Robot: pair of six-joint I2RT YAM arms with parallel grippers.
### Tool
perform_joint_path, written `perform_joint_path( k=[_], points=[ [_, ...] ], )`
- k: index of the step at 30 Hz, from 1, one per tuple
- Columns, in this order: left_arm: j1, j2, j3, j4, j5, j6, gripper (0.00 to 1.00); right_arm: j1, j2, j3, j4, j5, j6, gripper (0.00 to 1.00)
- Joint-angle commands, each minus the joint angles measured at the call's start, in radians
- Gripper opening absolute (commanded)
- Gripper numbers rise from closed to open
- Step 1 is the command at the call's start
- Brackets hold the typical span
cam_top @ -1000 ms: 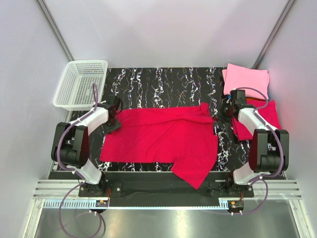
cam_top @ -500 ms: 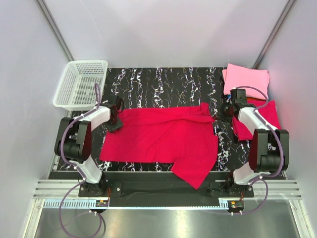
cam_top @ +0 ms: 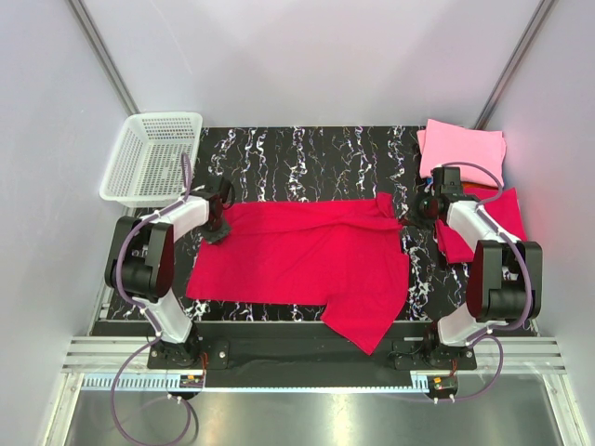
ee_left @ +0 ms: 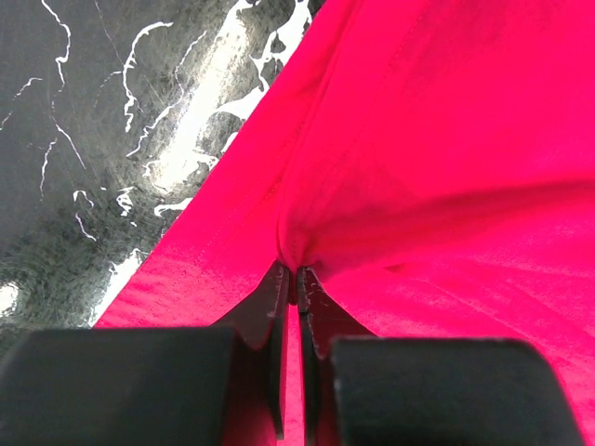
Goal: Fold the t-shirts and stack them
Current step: Fold the tshirt
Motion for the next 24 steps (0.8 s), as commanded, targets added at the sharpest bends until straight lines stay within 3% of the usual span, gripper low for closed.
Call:
perform_joint_path(
  k=[1,17,24],
  points=[
    [0.0,-0.052,0.037,-0.01,-0.044,0.011,0.03,-0.001,-0.009,0.045,-0.005,-0.016,-0.015,0.04],
    [0.0,-0.356,0.135,-0.18,-0.116,0.034,0.0,-0.001,-0.214,0.166,-0.201,0.029,-0.046,0.0],
    [-0.001,-0.558,0.239,-0.31,-0.121,0.07,0.0,-0.001,-0.423,0.391,-0.436,0.118,-0.082,0.0]
  ],
)
